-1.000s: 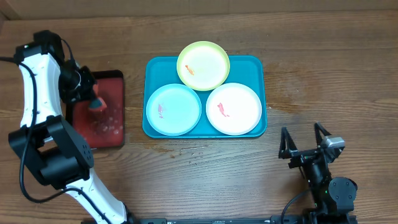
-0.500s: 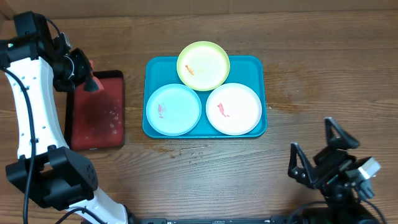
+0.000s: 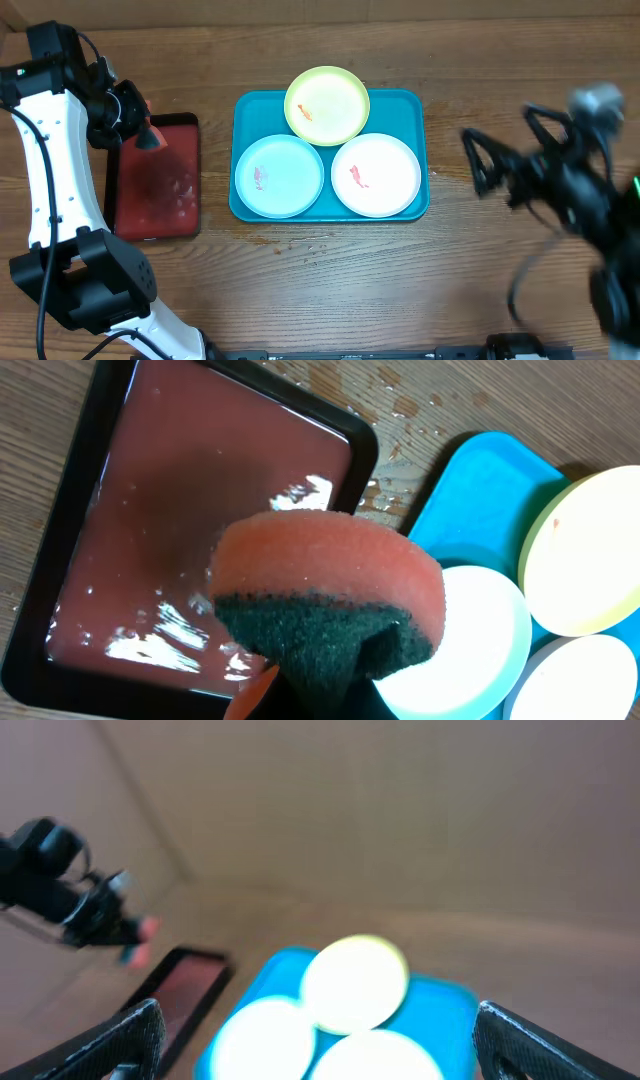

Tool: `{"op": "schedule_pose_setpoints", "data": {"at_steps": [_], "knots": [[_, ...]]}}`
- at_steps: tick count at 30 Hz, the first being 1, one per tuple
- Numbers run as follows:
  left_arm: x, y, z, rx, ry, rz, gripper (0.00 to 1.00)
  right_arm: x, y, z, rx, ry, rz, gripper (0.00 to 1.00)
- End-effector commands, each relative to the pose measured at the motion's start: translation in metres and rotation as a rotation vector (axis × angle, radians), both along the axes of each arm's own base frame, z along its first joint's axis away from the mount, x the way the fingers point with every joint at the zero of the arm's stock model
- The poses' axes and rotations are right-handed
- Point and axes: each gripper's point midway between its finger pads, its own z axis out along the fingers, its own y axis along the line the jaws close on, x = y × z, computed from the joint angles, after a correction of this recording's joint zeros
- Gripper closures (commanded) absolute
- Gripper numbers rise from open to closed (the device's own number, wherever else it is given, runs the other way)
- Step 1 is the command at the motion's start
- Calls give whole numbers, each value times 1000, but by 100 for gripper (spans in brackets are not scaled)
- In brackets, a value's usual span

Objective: Clean dirty plates on tray and stack at the side

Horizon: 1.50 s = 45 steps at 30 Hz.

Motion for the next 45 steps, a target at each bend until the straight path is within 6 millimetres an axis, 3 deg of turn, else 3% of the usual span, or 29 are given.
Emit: {"op": "schedule_pose_setpoints", "data": {"at_steps": [1,4,6,9,12,15,17,22,27,34,43,45], "knots": [[0,-1,-4,-1,7,-12,96,12,41,-14,130,121,272,0],[-1,-2,-4,-2,12,-12,96,20,68,-19,206,141,499,0],[-1,-2,-4,-3,13,-12,96,34,79,-29,220,203,509,0],[-1,-2,-4,-2,11,-12,96,58,89,-53,173,324,384,0],[0,-1,-4,-1,9,-12,96,75,86,-81,28,452,185,0],[0,-1,-4,-1,8,-12,96,83,73,-106,-133,591,-33,0],[0,-1,-4,-1,8,-12,96,83,77,-113,-178,638,-54,0],[-1,-2,-4,-2,11,-12,96,83,128,-111,-97,630,135,0],[-2,-2,-4,-5,19,-12,96,97,167,-112,-59,564,225,0],[-2,-3,-4,-8,19,-13,96,120,209,-160,-108,569,251,0],[2,-22,-4,-9,18,-60,96,152,234,-215,-135,566,236,0],[3,-29,-4,-9,21,-78,96,159,235,-230,-148,573,220,11]]}}
